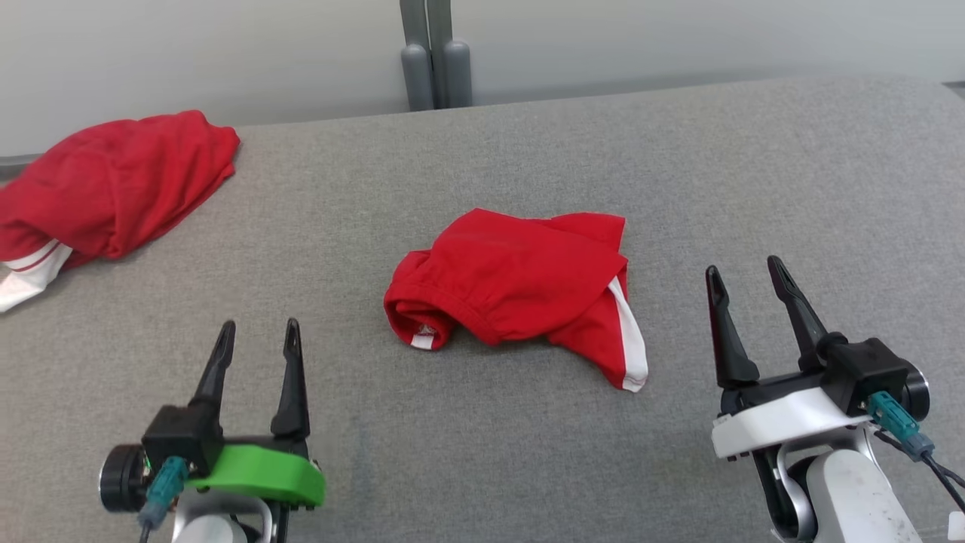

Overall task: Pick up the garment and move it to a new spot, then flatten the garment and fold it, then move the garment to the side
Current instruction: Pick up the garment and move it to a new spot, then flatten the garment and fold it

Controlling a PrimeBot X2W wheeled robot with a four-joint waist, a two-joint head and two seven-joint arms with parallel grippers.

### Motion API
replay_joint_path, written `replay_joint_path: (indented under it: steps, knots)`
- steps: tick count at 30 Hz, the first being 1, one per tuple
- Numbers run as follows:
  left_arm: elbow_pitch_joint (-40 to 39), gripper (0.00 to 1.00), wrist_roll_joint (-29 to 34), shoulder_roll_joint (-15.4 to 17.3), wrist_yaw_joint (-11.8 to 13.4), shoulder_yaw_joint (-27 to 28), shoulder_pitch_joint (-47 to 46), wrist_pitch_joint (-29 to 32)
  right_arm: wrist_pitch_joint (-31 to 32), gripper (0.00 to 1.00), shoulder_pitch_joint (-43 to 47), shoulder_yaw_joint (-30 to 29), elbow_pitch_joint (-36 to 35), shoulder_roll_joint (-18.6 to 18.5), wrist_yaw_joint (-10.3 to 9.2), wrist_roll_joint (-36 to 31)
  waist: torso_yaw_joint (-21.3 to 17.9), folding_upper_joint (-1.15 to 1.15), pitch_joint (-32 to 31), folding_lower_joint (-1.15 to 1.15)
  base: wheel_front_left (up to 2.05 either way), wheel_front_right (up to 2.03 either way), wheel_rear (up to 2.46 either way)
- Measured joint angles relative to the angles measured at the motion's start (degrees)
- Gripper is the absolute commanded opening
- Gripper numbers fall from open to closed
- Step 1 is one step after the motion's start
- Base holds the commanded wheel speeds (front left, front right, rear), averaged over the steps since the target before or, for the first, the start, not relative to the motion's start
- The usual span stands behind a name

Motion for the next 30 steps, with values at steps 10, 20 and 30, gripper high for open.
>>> replay_joint_path:
  steps: [10, 20, 30]
  knots:
    - [-1.82, 1.0, 4.0, -5.72, -2.22, 6.3, 9.77, 0.0, 0.0, 1.0, 4.44, 0.01, 0.31, 0.01, 0.0, 1.44, 1.95, 0.0, -4.4, 0.0, 0.0, 0.0, 0.0]
    - [-1.66, 1.0, 7.24, -7.54, -4.61, 9.77, 10.74, 0.0, 0.0, 1.0, 4.91, 0.78, 0.89, 0.0, 0.0, 1.52, 2.18, 0.0, -5.4, 0.0, 0.0, 0.0, 0.0]
    - [-1.02, 1.0, 8.88, -8.55, -6.08, 11.34, 10.78, 0.0, 0.0, 1.0, 4.91, 0.85, 1.0, 0.0, 0.0, 1.6, 2.04, 0.0, -5.05, 0.0, 0.0, 0.0, 0.0]
